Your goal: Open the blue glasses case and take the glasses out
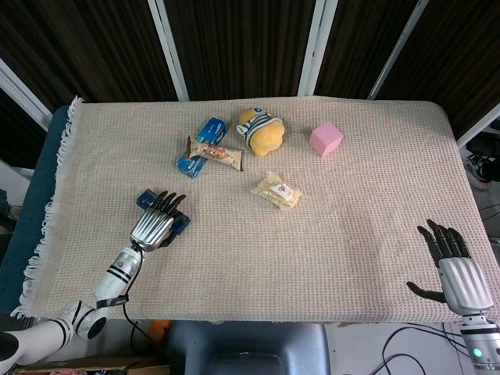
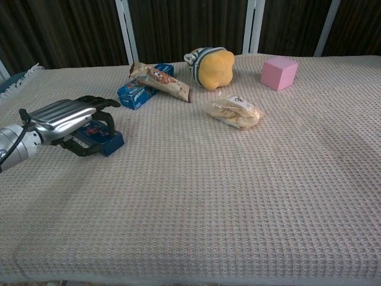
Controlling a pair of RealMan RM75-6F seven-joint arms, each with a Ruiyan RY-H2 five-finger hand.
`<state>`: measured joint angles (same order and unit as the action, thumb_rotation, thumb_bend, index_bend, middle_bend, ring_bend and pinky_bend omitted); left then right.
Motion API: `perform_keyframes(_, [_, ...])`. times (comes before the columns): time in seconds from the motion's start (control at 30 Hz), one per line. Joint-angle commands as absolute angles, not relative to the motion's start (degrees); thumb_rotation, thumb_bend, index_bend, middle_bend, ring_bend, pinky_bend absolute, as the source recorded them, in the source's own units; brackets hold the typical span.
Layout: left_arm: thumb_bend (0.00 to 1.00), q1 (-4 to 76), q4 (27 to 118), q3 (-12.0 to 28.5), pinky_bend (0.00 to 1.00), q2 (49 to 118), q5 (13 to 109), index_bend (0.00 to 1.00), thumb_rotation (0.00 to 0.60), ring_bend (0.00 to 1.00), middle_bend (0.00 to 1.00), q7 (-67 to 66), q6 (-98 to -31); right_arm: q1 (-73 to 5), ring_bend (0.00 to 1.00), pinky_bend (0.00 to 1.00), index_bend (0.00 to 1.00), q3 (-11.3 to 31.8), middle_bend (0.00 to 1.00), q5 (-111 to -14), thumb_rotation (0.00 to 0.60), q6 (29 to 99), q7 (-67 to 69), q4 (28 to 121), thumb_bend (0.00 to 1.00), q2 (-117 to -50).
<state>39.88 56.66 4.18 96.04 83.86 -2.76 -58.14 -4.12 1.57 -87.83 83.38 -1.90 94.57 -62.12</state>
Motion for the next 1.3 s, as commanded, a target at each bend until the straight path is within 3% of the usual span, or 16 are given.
perform_keyframes(0.03, [0.40,39.89,56.73,4.18,0.00,95.98,83.97,0.45,0.600,0.00,0.06,-2.76,-58.35,-4.13,0.00,0.03,0.00,1.57,0.00,-87.83,0.600,83.36,-1.93,94.60,0.18,-62.13])
perform_keyframes(0.67, [0.45,40.71,55.83,5.15,0.00,96.19,83.37,0.49,0.600,0.00,0.07,-4.16,-58.40,-4.00,0.00,0.03,0.00,1.49,0.00,-88.02,0.600,83.59,-1.60,94.79,0.18,-61.84])
perform_keyframes(0.93, [0.45,43.22,53.70,7.39,0.00,97.87,82.12,0.49,0.600,0.00,0.08,-5.91,-57.00,-3.79,0.00,0.03,0.00,1.83,0.00,-87.77,0.600,84.16,-0.24,94.59,0.18,-61.39])
perform_keyframes(1.3, [0.43,46.81,51.09,10.08,0.00,101.86,80.05,0.37,0.600,0.00,0.08,-8.64,-55.40,-3.55,0.00,0.03,0.00,2.22,0.00,-87.33,0.600,84.56,1.68,94.32,0.18,-60.56])
